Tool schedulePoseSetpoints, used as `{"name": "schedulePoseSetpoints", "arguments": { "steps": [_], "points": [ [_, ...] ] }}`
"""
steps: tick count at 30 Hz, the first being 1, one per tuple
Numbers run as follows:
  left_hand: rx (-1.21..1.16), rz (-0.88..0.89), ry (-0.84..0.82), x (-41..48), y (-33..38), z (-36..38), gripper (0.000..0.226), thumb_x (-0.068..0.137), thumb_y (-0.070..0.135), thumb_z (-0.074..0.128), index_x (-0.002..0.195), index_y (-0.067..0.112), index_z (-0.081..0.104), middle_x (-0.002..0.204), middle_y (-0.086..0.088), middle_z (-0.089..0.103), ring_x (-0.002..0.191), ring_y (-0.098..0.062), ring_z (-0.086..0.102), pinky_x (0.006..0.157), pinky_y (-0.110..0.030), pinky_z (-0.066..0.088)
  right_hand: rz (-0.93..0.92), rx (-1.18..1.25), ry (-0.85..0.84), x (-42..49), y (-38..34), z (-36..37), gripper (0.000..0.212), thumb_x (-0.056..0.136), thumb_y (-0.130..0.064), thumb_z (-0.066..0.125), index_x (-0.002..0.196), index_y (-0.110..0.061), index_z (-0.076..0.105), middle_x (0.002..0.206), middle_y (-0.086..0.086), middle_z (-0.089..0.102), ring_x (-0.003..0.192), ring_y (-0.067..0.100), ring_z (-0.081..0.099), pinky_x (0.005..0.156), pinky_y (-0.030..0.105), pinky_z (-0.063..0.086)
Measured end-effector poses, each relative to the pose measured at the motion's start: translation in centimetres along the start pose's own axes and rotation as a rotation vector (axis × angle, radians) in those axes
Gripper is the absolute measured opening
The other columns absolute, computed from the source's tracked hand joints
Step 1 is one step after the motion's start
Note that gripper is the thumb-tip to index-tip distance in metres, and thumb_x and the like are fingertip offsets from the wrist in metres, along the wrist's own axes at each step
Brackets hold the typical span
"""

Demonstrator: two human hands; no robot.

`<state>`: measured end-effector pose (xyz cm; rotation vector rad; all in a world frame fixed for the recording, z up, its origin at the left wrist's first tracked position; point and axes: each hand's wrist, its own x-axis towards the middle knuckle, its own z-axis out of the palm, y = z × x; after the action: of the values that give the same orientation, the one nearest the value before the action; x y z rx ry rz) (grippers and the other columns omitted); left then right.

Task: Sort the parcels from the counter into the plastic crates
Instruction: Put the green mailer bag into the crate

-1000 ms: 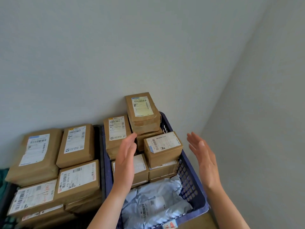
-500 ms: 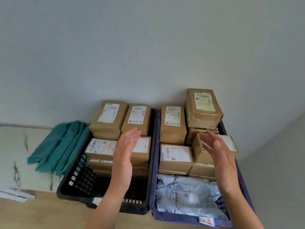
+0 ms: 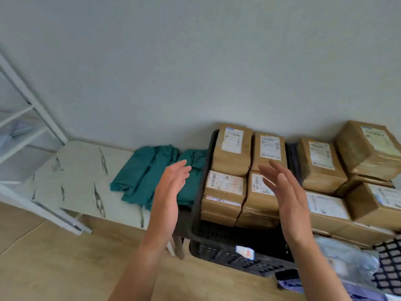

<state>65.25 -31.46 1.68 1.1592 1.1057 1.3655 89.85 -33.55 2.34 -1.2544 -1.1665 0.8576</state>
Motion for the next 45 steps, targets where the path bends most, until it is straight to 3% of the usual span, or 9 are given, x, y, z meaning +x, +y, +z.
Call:
{"name": "schedulePoseSetpoints", "arguments": {
  "steps": [7,15,19,28,31,35,39,42,45],
  "points": [
    [-0.003,-0.044,0.034,2.3,0.5,-11.1,0.042,0.101,0.037,0.043,0.132,0.022,0.066,0.14,0.014,0.064,0.135,-0.008,0.057,0.122,-0.042,0.039,0.005,-0.043,-0.07,-0.6,-1.6,11.8,0.051,0.101,-0.056,0.045,0.145,-0.034,0.059,0.136,-0.007,0.07,0.131,0.013,0.062,0.117,0.052,0.042],
    [-0.029,-0.082,-0.005,8.2,-0.7,-15.8,0.037,0.1,0.036,0.042,0.125,0.032,0.069,0.141,0.004,0.065,0.134,-0.01,0.059,0.115,-0.033,0.042,0.05,-0.002,-0.093,3.6,0.0,19.2,0.038,0.111,-0.036,0.043,0.145,-0.028,0.058,0.134,-0.004,0.071,0.132,0.016,0.062,0.116,0.05,0.044],
    [0.04,-0.101,0.002,12.9,-1.3,-17.5,0.037,0.109,0.03,0.036,0.131,0.028,0.066,0.139,0.005,0.067,0.132,-0.008,0.06,0.112,-0.027,0.045,0.11,0.069,-0.121,7.4,1.0,22.8,0.044,0.106,-0.042,0.045,0.145,-0.025,0.058,0.131,-0.004,0.072,0.127,0.015,0.065,0.11,0.041,0.048],
    [0.332,-0.288,0.044,21.5,-7.1,-24.5,0.041,0.116,0.027,0.029,0.144,0.025,0.058,0.143,0.01,0.062,0.135,-0.006,0.056,0.112,-0.024,0.041,0.469,0.166,-0.233,15.4,7.4,33.2,0.032,0.112,-0.022,0.045,0.138,-0.015,0.061,0.123,0.005,0.075,0.112,0.017,0.073,0.106,0.038,0.055],
    [0.401,-0.399,0.056,24.0,-10.3,-27.0,0.032,0.114,0.035,0.038,0.138,0.031,0.059,0.142,0.008,0.062,0.135,-0.014,0.056,0.118,-0.037,0.042,0.586,0.11,-0.266,16.8,10.7,36.8,0.029,0.111,-0.024,0.047,0.137,-0.018,0.06,0.127,0.005,0.072,0.113,0.016,0.071,0.108,0.037,0.054],
    [0.571,-0.467,-0.008,27.8,-14.1,-30.5,0.034,0.112,0.033,0.045,0.143,0.027,0.057,0.139,0.01,0.058,0.132,-0.013,0.054,0.107,-0.031,0.041,0.732,-0.019,-0.304,17.8,15.8,41.0,0.037,0.108,-0.029,0.049,0.143,-0.02,0.054,0.135,0.002,0.065,0.113,0.014,0.067,0.111,0.041,0.05],
    [0.69,-0.644,-0.092,31.8,-19.0,-34.1,0.046,0.11,0.031,0.048,0.154,0.019,0.047,0.153,0.0,0.051,0.139,-0.024,0.05,0.106,-0.035,0.039,0.897,-0.199,-0.299,17.9,20.8,44.2,0.049,0.103,-0.041,0.054,0.147,-0.021,0.05,0.137,0.004,0.063,0.119,0.022,0.065,0.108,0.044,0.052],
    [0.736,-0.796,-0.177,33.7,-22.9,-36.8,0.054,0.108,0.029,0.051,0.158,0.013,0.039,0.158,-0.011,0.047,0.14,-0.033,0.05,0.109,-0.04,0.042,1.004,-0.319,-0.275,17.2,22.6,46.6,0.057,0.104,-0.041,0.054,0.154,-0.017,0.042,0.138,0.007,0.058,0.122,0.024,0.059,0.098,0.033,0.047],
    [0.784,-0.859,-0.258,35.0,-26.5,-38.7,0.038,0.104,0.021,0.052,0.138,0.004,0.056,0.139,-0.02,0.061,0.118,-0.037,0.061,0.095,-0.042,0.049,1.074,-0.352,-0.219,16.7,24.3,49.3,0.057,0.104,-0.036,0.055,0.154,-0.012,0.043,0.148,0.01,0.055,0.133,0.026,0.055,0.098,0.03,0.042]
  ]
}}
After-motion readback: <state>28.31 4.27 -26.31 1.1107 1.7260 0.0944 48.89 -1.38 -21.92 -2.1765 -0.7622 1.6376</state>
